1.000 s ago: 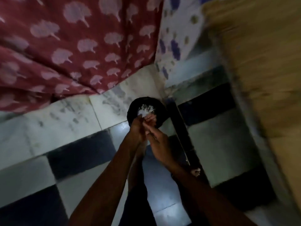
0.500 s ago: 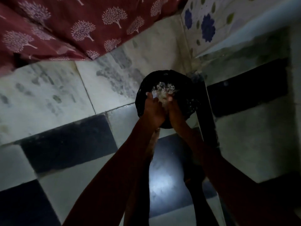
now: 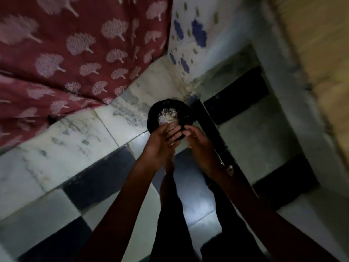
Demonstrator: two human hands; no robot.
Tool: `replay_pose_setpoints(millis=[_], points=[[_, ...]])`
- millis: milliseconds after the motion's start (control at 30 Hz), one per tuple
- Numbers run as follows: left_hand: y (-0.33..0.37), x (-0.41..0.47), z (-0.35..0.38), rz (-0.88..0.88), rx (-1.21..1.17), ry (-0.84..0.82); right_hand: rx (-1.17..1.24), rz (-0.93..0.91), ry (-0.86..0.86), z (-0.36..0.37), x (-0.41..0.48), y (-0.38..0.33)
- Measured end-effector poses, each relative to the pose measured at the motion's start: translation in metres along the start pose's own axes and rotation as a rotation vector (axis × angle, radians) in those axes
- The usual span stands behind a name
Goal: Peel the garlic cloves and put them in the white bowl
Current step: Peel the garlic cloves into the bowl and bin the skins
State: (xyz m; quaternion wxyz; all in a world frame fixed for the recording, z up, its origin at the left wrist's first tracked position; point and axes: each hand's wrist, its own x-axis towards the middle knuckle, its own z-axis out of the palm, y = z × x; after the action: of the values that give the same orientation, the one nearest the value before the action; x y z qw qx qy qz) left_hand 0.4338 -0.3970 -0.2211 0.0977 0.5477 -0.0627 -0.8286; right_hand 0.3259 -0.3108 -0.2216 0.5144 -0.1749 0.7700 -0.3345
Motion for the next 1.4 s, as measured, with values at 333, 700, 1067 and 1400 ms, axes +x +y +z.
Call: replay_pose_setpoints(millis=[333,700,1067,1400], points=[[-0.07,-0.201,0.202,0.13,0.636,-0.329,0.368,-0.215,0.34,-0.2,-0.245,-0.082],[-0.281,-0.209,0.396,0.206,1.005,-0.474,0.658,-0.23,0.808,-0.426,-0.341,0.06],[-0.432,-0.159,0.514,0.423,1.351,-0.625,0.504,0.083,1.036,-0.563,-0.333,0.204],[-0.473,-0.107,0.572,0.795,1.96,-0.725,0.288,0.143,1.073,-0.59,-0.3,0.209]])
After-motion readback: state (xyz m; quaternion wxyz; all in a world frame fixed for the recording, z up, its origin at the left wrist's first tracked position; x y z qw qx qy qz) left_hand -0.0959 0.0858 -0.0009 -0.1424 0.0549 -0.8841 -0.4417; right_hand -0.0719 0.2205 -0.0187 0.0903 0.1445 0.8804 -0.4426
